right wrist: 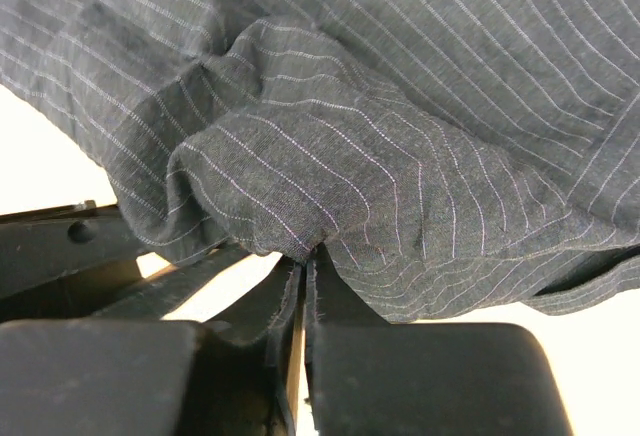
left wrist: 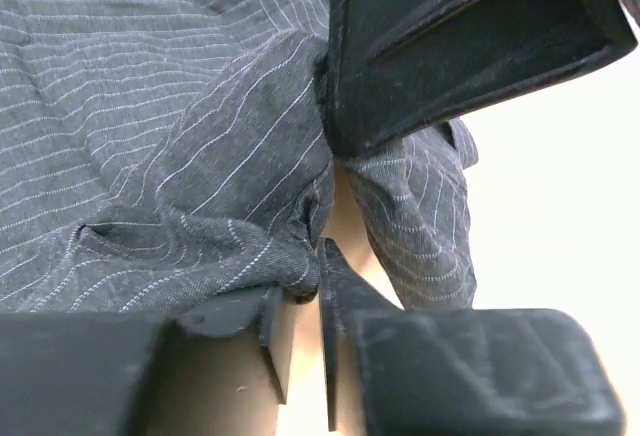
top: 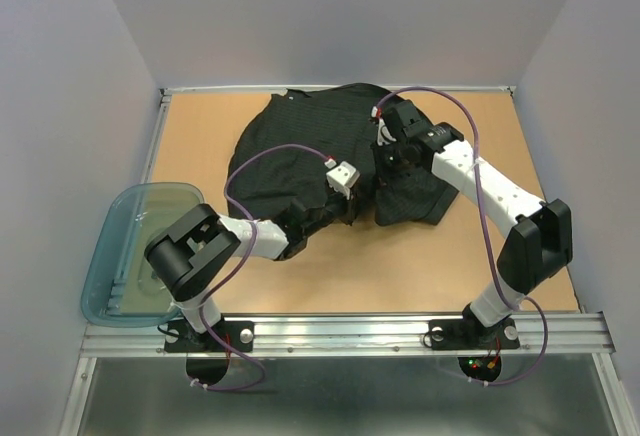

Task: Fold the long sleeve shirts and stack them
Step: Flatten the shirt out

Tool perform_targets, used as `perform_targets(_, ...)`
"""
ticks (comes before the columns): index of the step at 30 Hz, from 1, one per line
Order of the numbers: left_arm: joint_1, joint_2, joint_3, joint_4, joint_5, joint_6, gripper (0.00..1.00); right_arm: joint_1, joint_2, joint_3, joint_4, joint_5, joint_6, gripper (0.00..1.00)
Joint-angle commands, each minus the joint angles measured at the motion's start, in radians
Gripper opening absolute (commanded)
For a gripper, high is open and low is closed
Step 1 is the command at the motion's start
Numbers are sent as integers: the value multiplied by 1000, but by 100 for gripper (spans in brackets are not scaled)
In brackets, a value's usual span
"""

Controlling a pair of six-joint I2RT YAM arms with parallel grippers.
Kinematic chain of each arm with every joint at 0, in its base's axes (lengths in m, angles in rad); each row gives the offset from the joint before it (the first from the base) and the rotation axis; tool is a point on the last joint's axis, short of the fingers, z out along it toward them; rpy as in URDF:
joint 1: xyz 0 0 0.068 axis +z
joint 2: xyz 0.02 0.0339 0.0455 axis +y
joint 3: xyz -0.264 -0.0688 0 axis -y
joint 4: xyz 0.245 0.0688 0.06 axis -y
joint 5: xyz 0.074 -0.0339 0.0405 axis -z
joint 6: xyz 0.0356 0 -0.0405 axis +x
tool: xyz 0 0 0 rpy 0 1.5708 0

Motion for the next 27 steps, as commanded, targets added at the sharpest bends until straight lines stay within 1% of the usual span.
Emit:
perform_targets(1, 12, -67, 39, 0, 24, -12, 16, -7, -32, 31, 11, 38, -1, 8)
perform_targets(2, 12, -76, 43, -28, 31, -21, 8, -7, -41, 22, 10, 70, -1, 19)
perform_targets(4, 21, -89, 78, -86, 56, -33, 0, -9, -50, -13, 10, 113, -1, 35)
perform_targets(5, 22, -98, 97, -164, 68, -41, 0, -9, -58, -27, 8, 144, -1, 40)
perform_targets(6, 30, -105, 117, -209, 79, -62, 0, -13, -64, -38, 10, 178, -1, 49)
perform_targets(9, 56, -158, 213, -367, 123, -113, 0, -21, -87, -95, 16, 213, 5, 60)
perform_targets(11, 81, -184, 249, -480, 148, -137, 0, -24, -108, -142, 34, 215, 12, 66)
perform_targets(14, 102, -204, 305, -580, 203, -179, 0, -29, -133, -191, 51, 218, 37, 66)
perform_targets(15, 110, -213, 338, -659, 215, -188, 0, -32, -147, -222, 62, 230, 49, 66)
perform_targets(17, 117, -221, 370, -742, 263, -194, 0, -42, -164, -256, 74, 230, 58, 66)
perform_targets(18, 130, -231, 387, -804, 284, -202, 0, -62, -183, -286, 85, 207, 65, 66)
perform_targets(20, 147, -248, 387, -862, 339, -243, 0, -94, -208, -311, 97, 158, 66, 66)
perform_targets(21, 159, -265, 382, -870, 358, -265, 0, -129, -223, -323, 106, 85, 68, 66)
perform_targets(22, 186, -273, 370, -878, 375, -282, 0, -146, -239, -345, 128, 45, 63, 66)
perform_targets(24, 205, -283, 359, -910, 393, -308, 0, -182, -289, -369, 160, -36, 69, 66)
perform_targets(27, 213, -284, 347, -938, 381, -303, 0, -193, -312, -414, 163, -13, 94, 66)
